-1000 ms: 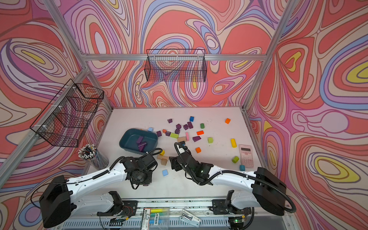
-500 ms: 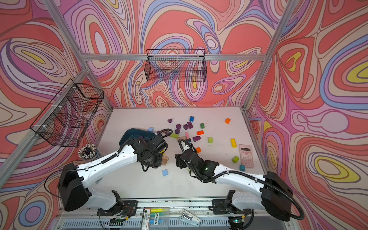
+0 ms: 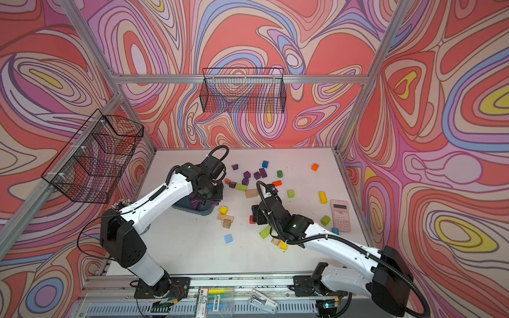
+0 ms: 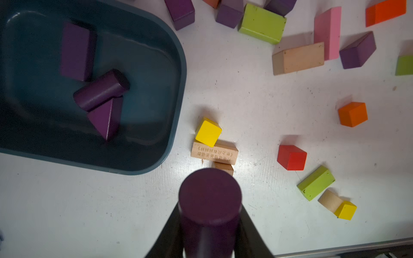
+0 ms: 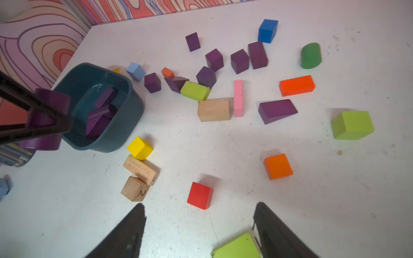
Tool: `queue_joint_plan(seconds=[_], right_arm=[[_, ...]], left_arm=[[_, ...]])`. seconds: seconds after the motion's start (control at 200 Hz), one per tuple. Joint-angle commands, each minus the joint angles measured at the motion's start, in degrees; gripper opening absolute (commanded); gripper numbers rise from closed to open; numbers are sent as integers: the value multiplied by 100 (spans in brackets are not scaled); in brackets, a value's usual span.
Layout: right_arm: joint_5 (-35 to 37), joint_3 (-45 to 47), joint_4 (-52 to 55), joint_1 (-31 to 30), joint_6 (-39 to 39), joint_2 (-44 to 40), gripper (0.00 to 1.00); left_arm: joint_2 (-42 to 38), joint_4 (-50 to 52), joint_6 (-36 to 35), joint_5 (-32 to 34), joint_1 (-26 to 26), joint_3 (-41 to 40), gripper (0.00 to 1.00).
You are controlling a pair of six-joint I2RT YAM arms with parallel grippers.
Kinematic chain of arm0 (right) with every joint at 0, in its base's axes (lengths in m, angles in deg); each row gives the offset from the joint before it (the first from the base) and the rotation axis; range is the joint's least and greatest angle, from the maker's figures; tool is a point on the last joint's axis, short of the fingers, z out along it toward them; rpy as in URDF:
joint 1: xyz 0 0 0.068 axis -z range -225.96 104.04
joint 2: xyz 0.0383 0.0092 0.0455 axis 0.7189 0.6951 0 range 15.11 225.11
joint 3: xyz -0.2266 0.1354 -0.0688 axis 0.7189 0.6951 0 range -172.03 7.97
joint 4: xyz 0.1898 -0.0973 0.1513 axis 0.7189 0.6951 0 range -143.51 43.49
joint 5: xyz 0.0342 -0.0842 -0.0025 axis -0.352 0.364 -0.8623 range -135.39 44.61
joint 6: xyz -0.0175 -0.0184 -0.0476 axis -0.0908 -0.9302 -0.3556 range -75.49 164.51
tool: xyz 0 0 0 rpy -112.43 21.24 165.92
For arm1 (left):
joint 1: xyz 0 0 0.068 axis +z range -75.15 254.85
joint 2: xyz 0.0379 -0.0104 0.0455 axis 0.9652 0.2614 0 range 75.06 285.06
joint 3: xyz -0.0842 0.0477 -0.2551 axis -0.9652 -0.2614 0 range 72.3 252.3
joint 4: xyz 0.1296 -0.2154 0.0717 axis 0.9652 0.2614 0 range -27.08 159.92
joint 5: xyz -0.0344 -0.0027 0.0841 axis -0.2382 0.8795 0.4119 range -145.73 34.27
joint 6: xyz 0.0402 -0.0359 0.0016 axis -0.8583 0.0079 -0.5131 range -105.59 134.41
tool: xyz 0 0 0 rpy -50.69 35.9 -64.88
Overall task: Pick purple bricks into the storage bin
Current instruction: Place the building block in the storage box.
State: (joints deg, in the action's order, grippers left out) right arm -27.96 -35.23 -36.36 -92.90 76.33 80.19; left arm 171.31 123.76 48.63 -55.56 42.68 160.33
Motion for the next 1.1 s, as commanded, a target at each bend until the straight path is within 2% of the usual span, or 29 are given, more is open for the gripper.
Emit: queue_joint_plan(seconds=[0.0, 0.26, 0.401, 0.711, 1.092], right_arm=[[-376, -139, 132, 328, -101, 42, 80], [-1043, -447, 35, 799, -247, 686, 80], [-1257, -601, -16, 851, -276, 1000, 80], [-1552, -711, -106, 873, -232, 1357, 80], [-1565, -716, -139, 872, -212, 1436, 80]], left_arm=[[169, 235, -214, -168, 205, 186, 16], [269, -89, -217, -536, 773, -8, 16], [350, -328, -187, -793, 1090, -181, 16], [565, -902, -14, -912, 1554, -424, 16], [1025, -1443, 210, -977, 1694, -620, 16]])
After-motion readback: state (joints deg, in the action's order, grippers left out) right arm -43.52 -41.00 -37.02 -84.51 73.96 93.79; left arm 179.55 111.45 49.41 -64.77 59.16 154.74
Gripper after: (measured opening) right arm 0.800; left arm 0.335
